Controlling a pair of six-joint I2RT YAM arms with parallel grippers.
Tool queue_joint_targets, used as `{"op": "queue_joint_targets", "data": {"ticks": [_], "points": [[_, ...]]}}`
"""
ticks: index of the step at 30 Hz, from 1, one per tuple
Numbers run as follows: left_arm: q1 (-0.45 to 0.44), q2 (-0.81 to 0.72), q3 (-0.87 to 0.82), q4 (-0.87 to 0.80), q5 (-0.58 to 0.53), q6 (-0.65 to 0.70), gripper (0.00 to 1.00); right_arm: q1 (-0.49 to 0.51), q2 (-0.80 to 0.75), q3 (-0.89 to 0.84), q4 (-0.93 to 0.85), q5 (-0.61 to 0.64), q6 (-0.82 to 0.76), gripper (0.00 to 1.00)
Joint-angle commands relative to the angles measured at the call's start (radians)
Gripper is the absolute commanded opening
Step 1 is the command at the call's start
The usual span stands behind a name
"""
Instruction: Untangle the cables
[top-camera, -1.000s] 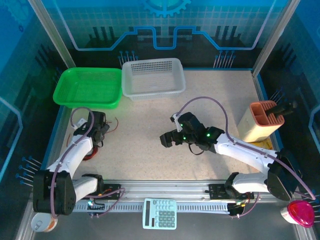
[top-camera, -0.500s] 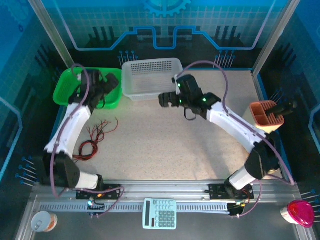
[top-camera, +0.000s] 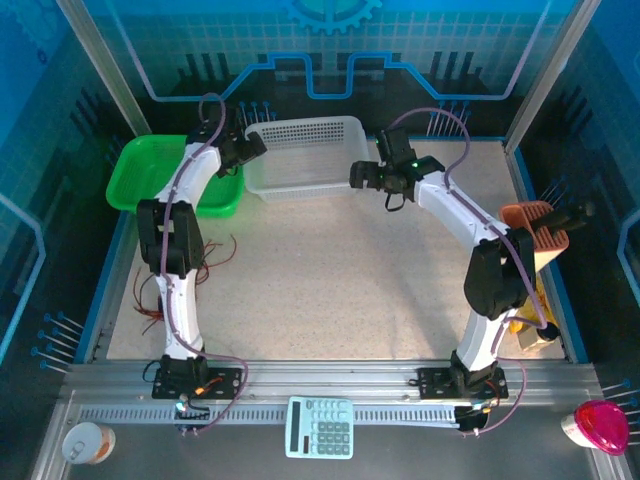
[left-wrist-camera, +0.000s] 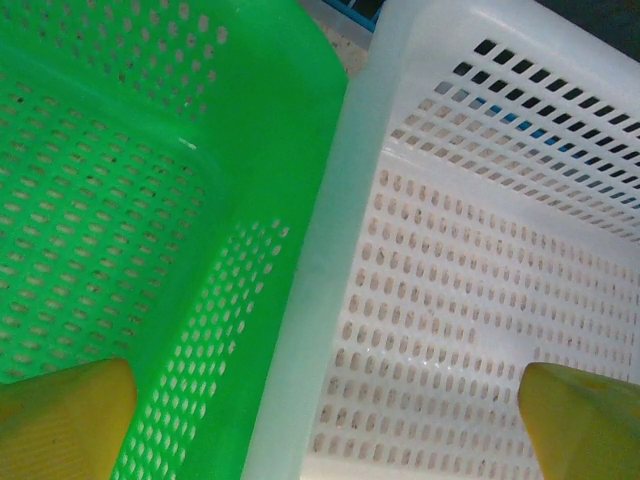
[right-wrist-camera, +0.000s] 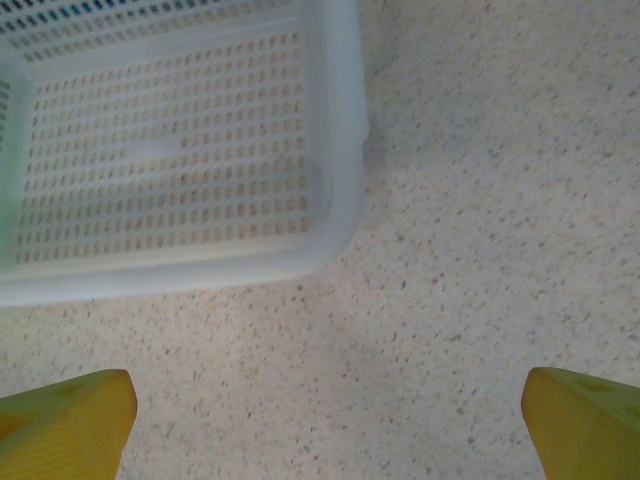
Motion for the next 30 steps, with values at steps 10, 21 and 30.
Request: {"op": "queue_joint_targets", "data": {"ticks": [10, 21, 30], "points": [[-0.015, 0.146, 0.111, -0.006, 0.157, -0.002, 0.99, -0.058, -0.239, -0.222, 0.075, -0.091, 0.033, 1.00], [-0.161, 0.155, 0.139, 0.121, 0.218, -0.067, 0.99, -0.133, -0.271, -0.279, 0.103, -0.113, 0.046, 1.00], [-0.302, 0.271, 0.309, 0.184, 0.230, -0.177, 0.99, -0.163, -0.274, -0.300, 0.117, -0.122, 0.056, 1.00]]}}
